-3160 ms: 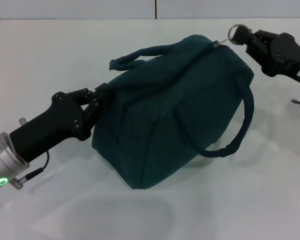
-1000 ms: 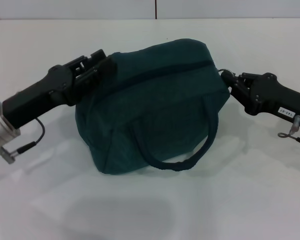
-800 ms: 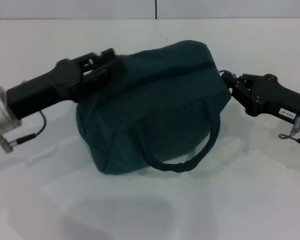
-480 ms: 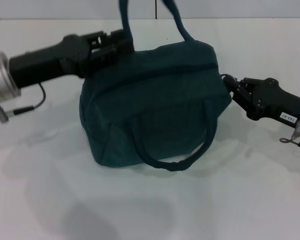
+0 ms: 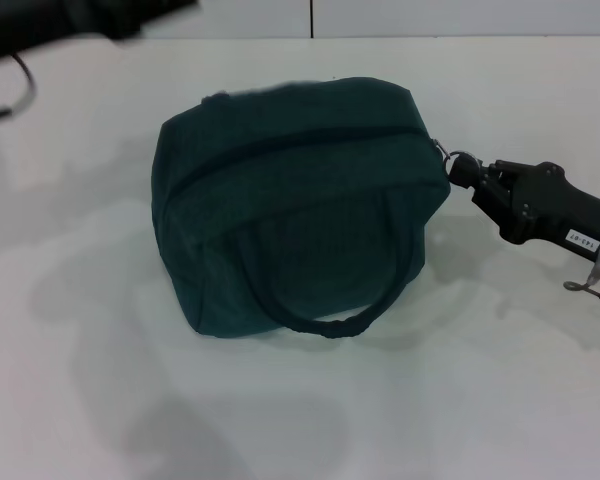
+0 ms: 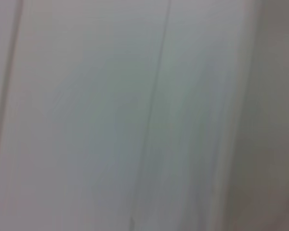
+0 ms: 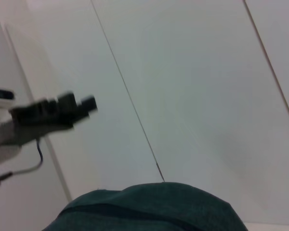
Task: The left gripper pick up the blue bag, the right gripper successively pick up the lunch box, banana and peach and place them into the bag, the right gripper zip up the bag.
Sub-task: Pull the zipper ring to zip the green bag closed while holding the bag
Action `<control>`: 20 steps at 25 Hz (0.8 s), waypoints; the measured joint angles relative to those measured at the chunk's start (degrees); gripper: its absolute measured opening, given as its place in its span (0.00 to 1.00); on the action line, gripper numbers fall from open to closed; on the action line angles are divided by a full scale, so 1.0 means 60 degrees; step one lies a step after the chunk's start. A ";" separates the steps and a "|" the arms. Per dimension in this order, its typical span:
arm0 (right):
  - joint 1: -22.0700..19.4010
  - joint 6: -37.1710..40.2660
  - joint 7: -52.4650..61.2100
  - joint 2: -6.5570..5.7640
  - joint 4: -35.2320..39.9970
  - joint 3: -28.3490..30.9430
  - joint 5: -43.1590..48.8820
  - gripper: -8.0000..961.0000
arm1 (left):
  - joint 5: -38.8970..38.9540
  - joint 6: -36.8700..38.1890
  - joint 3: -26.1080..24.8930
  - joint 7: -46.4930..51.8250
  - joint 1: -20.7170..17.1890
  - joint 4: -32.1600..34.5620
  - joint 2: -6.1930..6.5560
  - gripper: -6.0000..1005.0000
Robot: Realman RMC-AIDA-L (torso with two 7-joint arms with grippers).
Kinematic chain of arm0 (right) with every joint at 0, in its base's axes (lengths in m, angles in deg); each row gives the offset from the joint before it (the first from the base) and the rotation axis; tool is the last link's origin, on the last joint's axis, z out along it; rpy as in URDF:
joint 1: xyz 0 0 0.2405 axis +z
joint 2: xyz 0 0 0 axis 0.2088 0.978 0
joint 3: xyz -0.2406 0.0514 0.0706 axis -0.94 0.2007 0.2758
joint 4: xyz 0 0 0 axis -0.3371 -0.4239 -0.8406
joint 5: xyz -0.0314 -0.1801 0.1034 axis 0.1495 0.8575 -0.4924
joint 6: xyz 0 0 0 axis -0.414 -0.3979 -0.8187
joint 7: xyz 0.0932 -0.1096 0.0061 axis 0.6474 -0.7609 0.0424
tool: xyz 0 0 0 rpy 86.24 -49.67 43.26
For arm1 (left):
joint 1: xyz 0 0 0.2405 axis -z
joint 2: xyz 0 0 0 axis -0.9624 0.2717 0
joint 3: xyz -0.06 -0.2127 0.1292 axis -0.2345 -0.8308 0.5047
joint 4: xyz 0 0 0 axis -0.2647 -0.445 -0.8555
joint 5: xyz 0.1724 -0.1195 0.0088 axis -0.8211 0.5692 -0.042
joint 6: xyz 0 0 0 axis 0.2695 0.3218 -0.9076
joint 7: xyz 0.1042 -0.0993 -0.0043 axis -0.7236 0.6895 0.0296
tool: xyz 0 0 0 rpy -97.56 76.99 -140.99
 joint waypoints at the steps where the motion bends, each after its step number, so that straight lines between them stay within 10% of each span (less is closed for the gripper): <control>1: 0.0000 0.0014 -0.0002 0.0000 -0.0034 0.0002 -0.0006 0.02 | 0.0144 0.0011 -0.0200 0.0007 -0.0055 0.0316 -0.0041 0.42; 10: -0.0088 0.0047 -0.0010 -0.0001 -0.0087 0.0012 -0.0025 0.02 | -0.2753 -0.0037 0.1301 0.1997 0.0695 0.2523 -0.0073 0.42; 20: -0.0111 0.0230 -0.0010 -0.0001 -0.0088 0.0015 -0.0026 0.02 | -0.5736 -0.0058 0.2346 0.3281 0.2694 0.1569 -0.0164 0.46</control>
